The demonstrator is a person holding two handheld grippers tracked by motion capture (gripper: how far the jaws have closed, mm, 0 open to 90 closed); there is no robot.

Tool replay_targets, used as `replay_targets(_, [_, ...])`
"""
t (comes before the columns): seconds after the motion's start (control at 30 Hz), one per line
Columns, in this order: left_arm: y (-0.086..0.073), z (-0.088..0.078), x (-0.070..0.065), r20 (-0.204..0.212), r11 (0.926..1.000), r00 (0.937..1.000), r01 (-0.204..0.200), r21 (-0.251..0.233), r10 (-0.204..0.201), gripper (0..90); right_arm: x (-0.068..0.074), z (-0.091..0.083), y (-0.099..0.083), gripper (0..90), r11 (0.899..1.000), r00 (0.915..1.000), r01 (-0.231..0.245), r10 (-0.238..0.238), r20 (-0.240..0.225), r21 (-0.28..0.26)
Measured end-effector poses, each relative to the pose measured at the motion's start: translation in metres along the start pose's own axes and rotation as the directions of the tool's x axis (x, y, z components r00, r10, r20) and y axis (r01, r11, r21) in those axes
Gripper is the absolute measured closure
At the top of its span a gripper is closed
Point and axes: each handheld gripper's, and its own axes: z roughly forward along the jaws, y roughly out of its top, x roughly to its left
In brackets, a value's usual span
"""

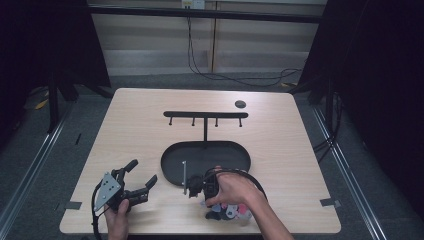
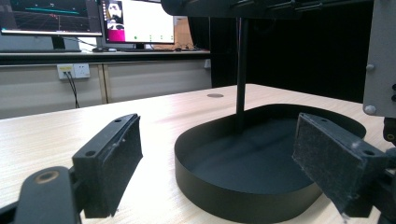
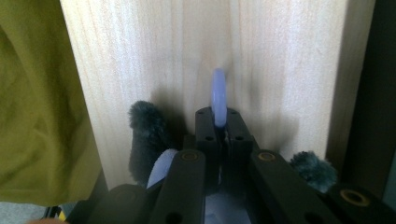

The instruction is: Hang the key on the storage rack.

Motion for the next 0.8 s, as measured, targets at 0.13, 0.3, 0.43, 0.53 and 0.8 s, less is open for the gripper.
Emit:
replay_targets(0.13, [0.0,0.0,0.0,0.0,1.0,1.0,0.001,0.001,-0.001,15.3,-0.002,-0.005,-0.002,87.3,1.0,0.9999,-0.009,0.009,-0.006,-0.028])
replay_targets(0.3, [0.0,0.0,0.0,0.0,1.0,1.0,0.0,0.0,0.0,15.3,-0.003,-0.018,-0.008,87.3,0.997,0.9983,-0.058,0.058,-0.009,-0.046])
replay_targets(0.43, [0.0,0.0,0.0,0.0,1.0,1.0,0.0,0.0,0.0,15.3,-0.006,-0.027,-0.014,87.3,0.994,0.997,-0.077,0.075,-0.019,-0.072])
replay_targets(0.53, [0.0,0.0,0.0,0.0,1.0,1.0,0.0,0.0,0.0,15.3,-0.006,-0.033,-0.016,87.3,0.994,0.9968,-0.08,0.079,-0.015,-0.071])
replay_targets(0.8, [0.0,0.0,0.0,0.0,1.0,1.0,0.0,0.0,0.0,15.3,-0.005,-0.057,-0.023,87.3,0.99,0.9965,-0.074,0.078,0.031,-0.12])
